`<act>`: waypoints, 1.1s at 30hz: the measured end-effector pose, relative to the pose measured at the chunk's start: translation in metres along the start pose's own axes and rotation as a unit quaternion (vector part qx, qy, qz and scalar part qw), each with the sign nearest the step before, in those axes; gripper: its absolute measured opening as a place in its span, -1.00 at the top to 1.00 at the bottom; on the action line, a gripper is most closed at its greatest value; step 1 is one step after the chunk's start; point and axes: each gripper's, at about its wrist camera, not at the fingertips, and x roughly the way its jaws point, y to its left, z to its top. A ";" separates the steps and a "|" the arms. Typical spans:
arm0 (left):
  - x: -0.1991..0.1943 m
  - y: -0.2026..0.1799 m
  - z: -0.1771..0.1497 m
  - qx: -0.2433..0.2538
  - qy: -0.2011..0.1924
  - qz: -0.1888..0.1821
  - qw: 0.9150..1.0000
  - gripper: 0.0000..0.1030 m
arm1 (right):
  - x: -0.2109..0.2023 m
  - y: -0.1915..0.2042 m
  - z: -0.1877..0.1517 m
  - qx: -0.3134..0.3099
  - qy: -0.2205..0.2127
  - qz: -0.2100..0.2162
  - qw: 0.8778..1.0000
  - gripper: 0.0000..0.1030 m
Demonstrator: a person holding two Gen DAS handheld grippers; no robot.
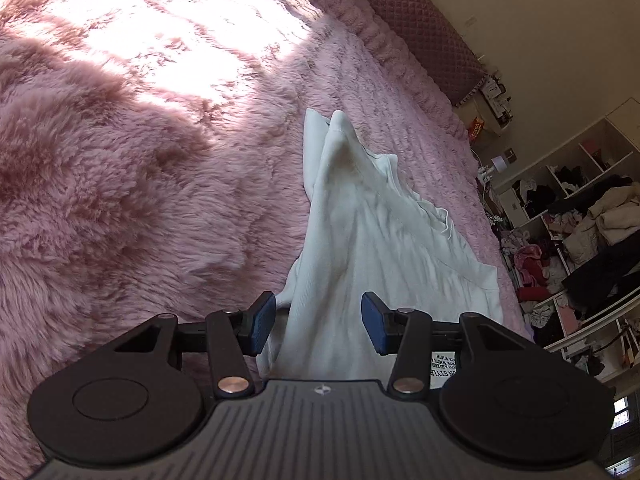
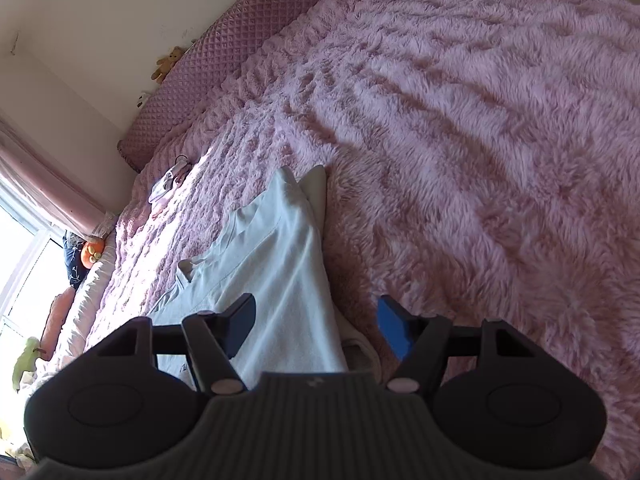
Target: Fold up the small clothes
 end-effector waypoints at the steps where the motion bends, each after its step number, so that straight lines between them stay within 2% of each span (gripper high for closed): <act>1: 0.002 -0.005 -0.002 0.016 0.006 0.006 1.000 -0.03 | 0.002 0.003 -0.003 -0.009 0.006 0.000 1.000 -0.17; 3: 0.006 -0.011 -0.006 0.031 0.013 0.005 0.999 -0.03 | 0.007 0.011 -0.009 -0.034 0.017 -0.004 0.999 -0.03; 7: 0.011 -0.022 -0.015 0.054 0.013 0.008 0.998 -0.03 | 0.020 0.019 -0.018 -0.058 0.028 -0.021 0.998 0.01; 8: 0.011 -0.023 -0.016 0.060 0.013 0.008 0.998 -0.03 | 0.023 0.019 -0.019 -0.057 0.031 -0.021 0.998 0.20; 9: 0.012 -0.027 -0.019 0.073 0.012 0.012 0.997 0.17 | 0.026 0.019 -0.020 -0.056 0.035 -0.021 0.998 0.36; 10: 0.012 -0.031 -0.020 0.087 0.012 0.019 0.996 0.35 | 0.030 0.019 -0.020 -0.058 0.041 -0.026 0.997 0.80; 11: 0.013 -0.036 -0.022 0.109 0.014 0.031 0.993 0.72 | 0.032 0.019 -0.020 -0.060 0.044 -0.030 0.997 1.00; 12: 0.013 -0.041 -0.024 0.126 0.012 0.047 0.991 0.83 | 0.032 0.019 -0.020 -0.062 0.046 -0.031 0.997 1.00; 15: 0.009 -0.052 -0.028 0.139 0.000 0.067 0.988 0.84 | 0.024 0.022 -0.019 -0.066 0.028 -0.039 0.997 1.00; 19: -0.008 -0.055 -0.029 0.113 -0.039 0.082 0.989 0.85 | -0.003 0.022 -0.009 -0.058 -0.009 -0.039 0.997 1.00; 22: 0.000 -0.036 -0.030 0.069 -0.010 0.102 0.992 0.86 | -0.002 0.013 -0.013 -0.064 0.015 -0.058 0.996 1.00; 24: 0.007 -0.025 -0.033 0.054 0.008 0.097 0.994 0.85 | 0.009 0.004 -0.020 -0.059 0.038 -0.072 0.995 1.00; 30: 0.001 -0.021 -0.027 0.066 0.013 0.075 0.995 0.77 | 0.018 -0.009 -0.034 -0.038 0.038 -0.071 0.996 0.97; 31: -0.003 -0.022 -0.024 0.066 0.009 0.076 0.995 0.73 | 0.017 -0.008 -0.033 -0.038 0.038 -0.070 0.996 0.89; 33: -0.010 -0.024 -0.015 0.067 -0.002 0.073 0.995 0.65 | 0.014 -0.005 -0.026 -0.037 0.042 -0.060 0.997 0.52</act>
